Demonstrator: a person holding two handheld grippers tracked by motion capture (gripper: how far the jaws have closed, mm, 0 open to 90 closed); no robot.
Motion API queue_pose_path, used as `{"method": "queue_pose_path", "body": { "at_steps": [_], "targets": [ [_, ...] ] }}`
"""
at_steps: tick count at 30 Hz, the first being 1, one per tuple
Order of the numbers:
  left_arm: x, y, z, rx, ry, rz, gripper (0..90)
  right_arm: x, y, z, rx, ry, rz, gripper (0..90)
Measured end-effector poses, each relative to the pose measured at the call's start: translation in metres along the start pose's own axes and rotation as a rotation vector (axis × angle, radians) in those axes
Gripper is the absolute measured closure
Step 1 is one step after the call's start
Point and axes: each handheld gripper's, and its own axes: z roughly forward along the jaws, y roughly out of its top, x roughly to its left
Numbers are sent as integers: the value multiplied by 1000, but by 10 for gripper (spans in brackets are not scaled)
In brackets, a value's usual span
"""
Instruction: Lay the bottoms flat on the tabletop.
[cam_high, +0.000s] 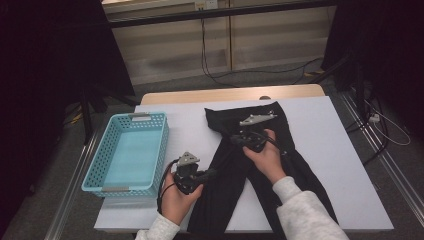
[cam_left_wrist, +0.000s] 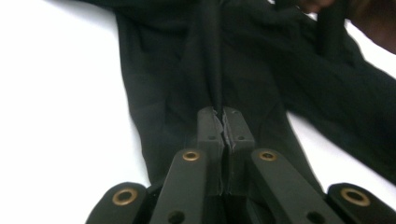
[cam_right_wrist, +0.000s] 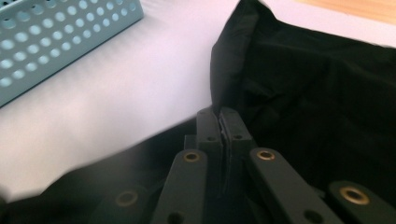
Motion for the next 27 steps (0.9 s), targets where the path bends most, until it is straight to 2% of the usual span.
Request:
{"method": "queue_pose_path", "body": {
  "at_steps": [3, 5, 8, 10, 13, 15, 19, 20, 21, 24, 27],
  "targets": [
    [-6, 2, 4, 0, -19, 18, 876, -3, -10, -20, 9, -14, -26, 883],
    [-9, 2, 7, 7, -30, 24, 876, -3, -17, -30, 37, -35, -62, 883],
    [-10, 2, 10, 14, -32, 27, 876, -3, -27, -32, 69, -38, -71, 877],
    [-10, 1, 12, 23, -36, 24, 875, -4, -32, -28, 100, -50, -79, 826],
    [-7, 1, 12, 31, -34, 18, 875, 0, -33, -14, 104, -54, -84, 761],
    [-5, 1, 11, 28, -36, 13, 875, 4, -30, -6, 103, -66, -101, 660],
    [-3, 1, 10, 25, -36, 5, 875, 10, -17, 13, 88, -87, -120, 583],
    [-3, 1, 10, 25, -36, 5, 874, 10, -17, 13, 88, -87, -120, 583],
    [-3, 0, 9, 29, -38, 2, 874, 10, -9, 20, 80, -108, -126, 581],
    [-3, 1, 7, 22, -39, -3, 874, 9, 1, 30, 62, -105, -128, 579],
    [-2, 1, 6, 21, -40, 0, 874, 6, 10, 42, 76, -120, -137, 590]
  ]
}}
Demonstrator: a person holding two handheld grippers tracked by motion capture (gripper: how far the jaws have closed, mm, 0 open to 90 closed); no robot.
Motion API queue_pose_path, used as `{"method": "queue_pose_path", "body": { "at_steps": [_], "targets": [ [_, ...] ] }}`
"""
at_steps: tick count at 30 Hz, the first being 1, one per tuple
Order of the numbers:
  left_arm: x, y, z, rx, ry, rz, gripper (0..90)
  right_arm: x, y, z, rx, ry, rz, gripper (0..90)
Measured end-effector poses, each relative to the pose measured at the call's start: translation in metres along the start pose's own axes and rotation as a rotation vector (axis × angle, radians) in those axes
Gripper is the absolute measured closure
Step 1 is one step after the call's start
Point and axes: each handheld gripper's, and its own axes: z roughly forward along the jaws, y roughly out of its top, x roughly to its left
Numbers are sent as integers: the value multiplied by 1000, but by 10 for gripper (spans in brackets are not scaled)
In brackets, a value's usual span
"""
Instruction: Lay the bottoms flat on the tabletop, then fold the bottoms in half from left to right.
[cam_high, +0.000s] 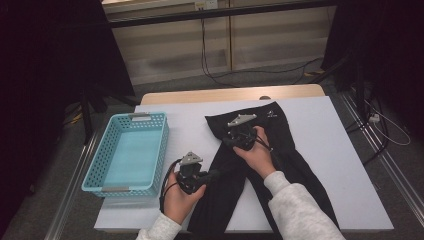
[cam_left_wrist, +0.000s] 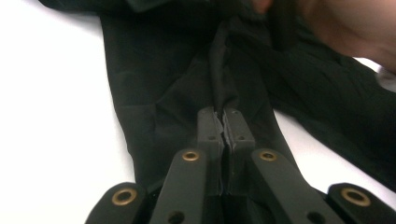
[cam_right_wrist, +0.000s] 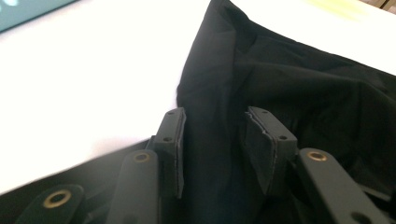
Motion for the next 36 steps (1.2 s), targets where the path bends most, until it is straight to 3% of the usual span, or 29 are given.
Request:
{"method": "queue_pose_path", "body": {
  "at_steps": [4, 7, 10, 12, 18, 25, 28, 36],
  "targets": [
    [0, 1, 0, -4, -6, -3, 874, -6, 4, 12, 1, 24, 30, 681],
    [-1, 1, -1, -8, -8, 7, 874, -10, 2, 13, 2, 56, 78, 831],
    [-3, 0, -1, 2, -14, 19, 874, -15, 2, 9, -14, 81, 125, 881],
    [-2, -1, -1, 1, -14, 18, 874, -17, 3, 6, -29, 87, 137, 883],
    [-3, 3, -2, -15, -29, 10, 874, -15, 12, -2, -50, 82, 112, 883],
    [-4, 9, -6, -29, -56, 6, 874, -14, 10, -3, -54, 69, 111, 882],
    [-7, 12, -3, -31, -81, -2, 874, -17, 10, -7, -61, 53, 116, 879],
    [-13, 18, 0, -32, -97, 11, 874, -24, 13, -22, -89, 36, 119, 879]
  ]
}}
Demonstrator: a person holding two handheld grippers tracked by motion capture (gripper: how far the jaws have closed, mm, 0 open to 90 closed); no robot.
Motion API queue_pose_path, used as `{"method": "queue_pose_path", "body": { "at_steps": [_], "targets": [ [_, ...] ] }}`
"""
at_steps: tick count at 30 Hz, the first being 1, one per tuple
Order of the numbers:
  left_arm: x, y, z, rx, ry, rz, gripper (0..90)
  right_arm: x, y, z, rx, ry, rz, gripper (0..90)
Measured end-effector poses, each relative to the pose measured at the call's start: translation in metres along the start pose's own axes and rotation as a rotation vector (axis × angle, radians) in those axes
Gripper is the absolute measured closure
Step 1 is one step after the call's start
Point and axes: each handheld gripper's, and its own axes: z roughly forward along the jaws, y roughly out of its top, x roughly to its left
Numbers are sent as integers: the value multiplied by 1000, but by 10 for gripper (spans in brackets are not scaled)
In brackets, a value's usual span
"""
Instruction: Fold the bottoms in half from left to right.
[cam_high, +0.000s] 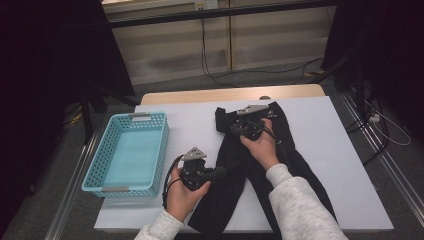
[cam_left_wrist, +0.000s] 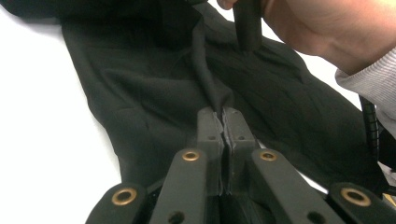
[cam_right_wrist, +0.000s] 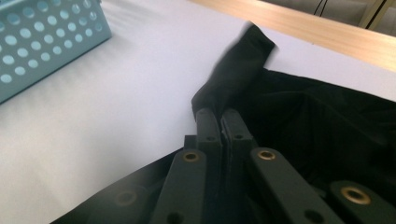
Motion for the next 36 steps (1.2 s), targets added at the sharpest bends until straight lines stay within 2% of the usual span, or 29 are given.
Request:
{"method": "queue_pose_path", "body": {
  "at_steps": [5, 12, 17, 20, 27, 30, 36],
  "targets": [
    [-3, 1, 2, 6, -15, 7, 874, -3, -2, -4, -1, 3, 19, 877],
    [-7, 3, 3, 3, -35, 6, 874, -3, -3, -6, 2, -14, 2, 877],
    [-7, 5, 8, 7, -49, -7, 874, -7, -6, -7, -8, -14, 22, 871],
    [-11, 8, 11, 3, -60, -3, 874, -9, -7, -7, 2, -17, 12, 871],
    [-12, 11, 9, 5, -59, 1, 874, -16, -8, -13, -7, -22, 24, 872],
    [-13, 12, 11, 6, -72, -6, 874, -19, -7, -17, -26, -17, 40, 870],
    [-16, 15, 12, 2, -82, -2, 874, -22, -5, -19, -21, -21, 46, 870]
  ]
}}
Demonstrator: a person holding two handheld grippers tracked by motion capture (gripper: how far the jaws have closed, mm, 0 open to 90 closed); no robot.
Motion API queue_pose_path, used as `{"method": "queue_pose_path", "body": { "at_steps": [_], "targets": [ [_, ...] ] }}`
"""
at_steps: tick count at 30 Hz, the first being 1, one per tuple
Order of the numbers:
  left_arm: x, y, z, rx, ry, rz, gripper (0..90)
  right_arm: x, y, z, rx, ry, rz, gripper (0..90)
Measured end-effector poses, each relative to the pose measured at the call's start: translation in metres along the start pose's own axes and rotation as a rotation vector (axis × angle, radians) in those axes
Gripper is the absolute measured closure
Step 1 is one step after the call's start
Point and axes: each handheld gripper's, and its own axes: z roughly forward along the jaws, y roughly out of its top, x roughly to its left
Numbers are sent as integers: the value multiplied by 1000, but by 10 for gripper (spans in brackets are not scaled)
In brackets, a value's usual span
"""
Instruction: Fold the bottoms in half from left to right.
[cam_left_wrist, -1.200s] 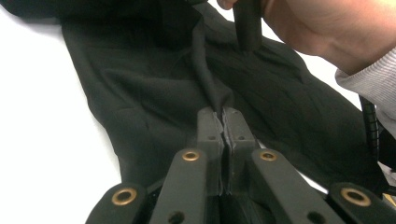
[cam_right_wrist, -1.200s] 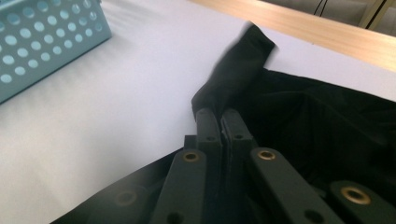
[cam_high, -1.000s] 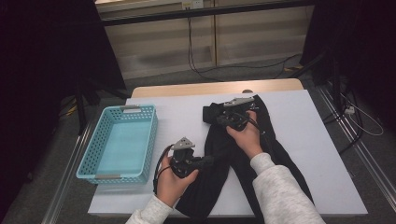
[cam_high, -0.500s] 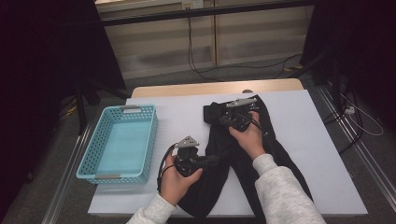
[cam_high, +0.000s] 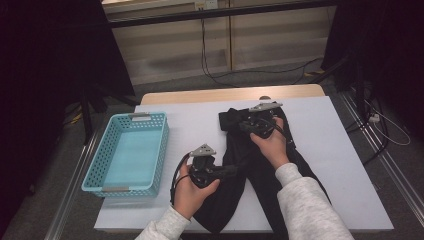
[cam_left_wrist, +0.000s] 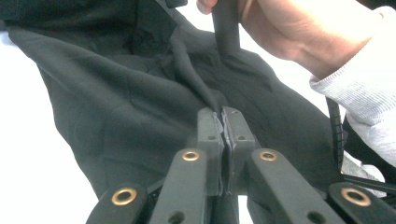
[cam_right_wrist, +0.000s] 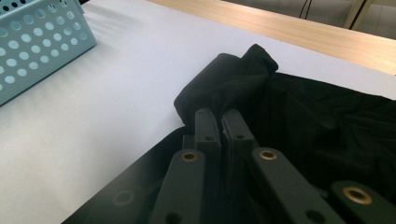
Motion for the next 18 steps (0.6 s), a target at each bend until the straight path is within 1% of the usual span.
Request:
{"method": "queue_pose_path", "body": {
  "at_steps": [3, 6, 7, 9, 11, 12, 16, 17, 18],
  "targets": [
    [-1, 1, 1, -2, -4, 1, 873, 0, 1, -2, -6, 0, -5, 867],
    [-3, 3, 4, 4, -11, 7, 873, -4, 3, -4, -4, -8, -12, 859],
    [-4, 4, 7, 2, -18, 7, 873, -9, 5, -7, 0, -13, -8, 861],
    [-5, 5, 9, 1, -24, 5, 873, -13, 6, -10, 2, -20, -8, 866],
    [-9, 9, 18, -4, -45, -1, 873, -18, 6, -14, 0, -28, 0, 869],
    [-9, 9, 18, -4, -45, -1, 873, -21, 7, -16, -1, -35, 1, 872],
    [-25, 20, 40, 8, -92, 11, 873, -38, 7, -33, -1, -75, 0, 881],
    [-25, 20, 40, 8, -92, 11, 871, -38, 7, -33, -1, -75, 0, 881],
    [-31, 26, 49, 12, -112, 18, 868, -54, 7, -46, -1, -138, 0, 883]
  ]
}}
